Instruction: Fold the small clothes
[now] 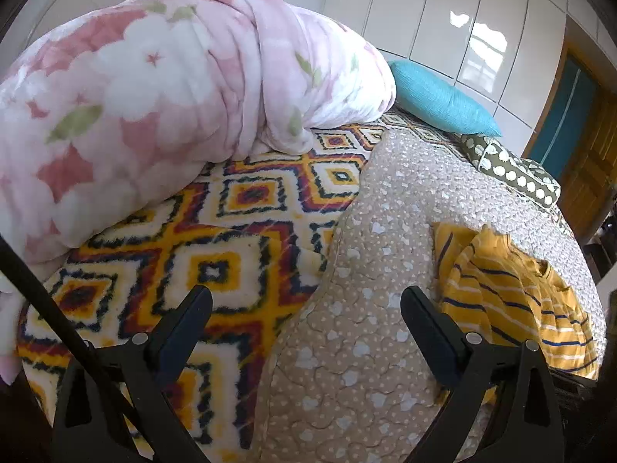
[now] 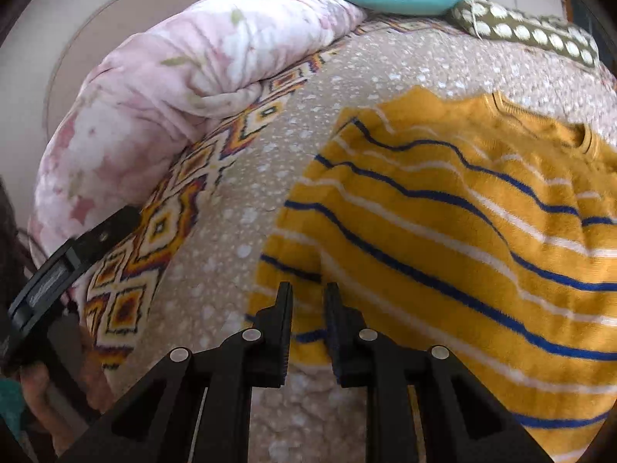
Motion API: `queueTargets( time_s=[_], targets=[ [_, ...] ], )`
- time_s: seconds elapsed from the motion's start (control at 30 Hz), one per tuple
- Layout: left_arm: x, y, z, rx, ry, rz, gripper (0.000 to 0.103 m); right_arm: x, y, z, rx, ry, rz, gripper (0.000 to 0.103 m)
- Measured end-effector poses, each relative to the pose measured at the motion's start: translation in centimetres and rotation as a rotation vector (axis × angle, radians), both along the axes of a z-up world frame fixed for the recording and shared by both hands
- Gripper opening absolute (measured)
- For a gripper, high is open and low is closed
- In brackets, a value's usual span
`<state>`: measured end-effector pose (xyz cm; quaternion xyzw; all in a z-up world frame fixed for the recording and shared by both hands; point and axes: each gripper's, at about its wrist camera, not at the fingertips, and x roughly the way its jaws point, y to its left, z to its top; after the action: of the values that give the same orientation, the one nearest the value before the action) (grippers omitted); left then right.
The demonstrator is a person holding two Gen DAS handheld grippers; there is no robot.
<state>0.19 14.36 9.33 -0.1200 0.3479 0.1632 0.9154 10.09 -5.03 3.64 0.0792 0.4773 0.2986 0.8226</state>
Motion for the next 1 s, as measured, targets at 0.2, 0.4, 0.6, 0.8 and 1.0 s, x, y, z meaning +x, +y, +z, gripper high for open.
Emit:
queueTargets(
  time_s=[0.2,0.4,0.6,0.8,1.0],
  targets=[
    [0.2,-0.8,0.1,0.024,-0.003,-0.018,0.098,-3.5,0.0,1.7,-0.148,-0.161,0.048,0.020],
    [0.4,-0.8,-0.2,0.019,0.011,-0.015,0.098,-5.9,0.5,1.7,-0.285,-0.279,0.098,0.035],
    [0.6,-0.5,-0.5,0.007,0.023,-0.009,0.098,-7.1,2.1,0.4,-0.411,-0.368,0.153,0.041],
    [0.6,0.4,-0.6,-0.005,0.025,0.013,0.098,-8.6,4.7,-1.9,-0.623,-0.501,0.203,0.044],
    [0.5,2.3,-0.8,-0.040,0.024,0.061,0.098,-8.2,6.9,-3.4,-0.811,-0.625,0.196,0.044]
  ],
)
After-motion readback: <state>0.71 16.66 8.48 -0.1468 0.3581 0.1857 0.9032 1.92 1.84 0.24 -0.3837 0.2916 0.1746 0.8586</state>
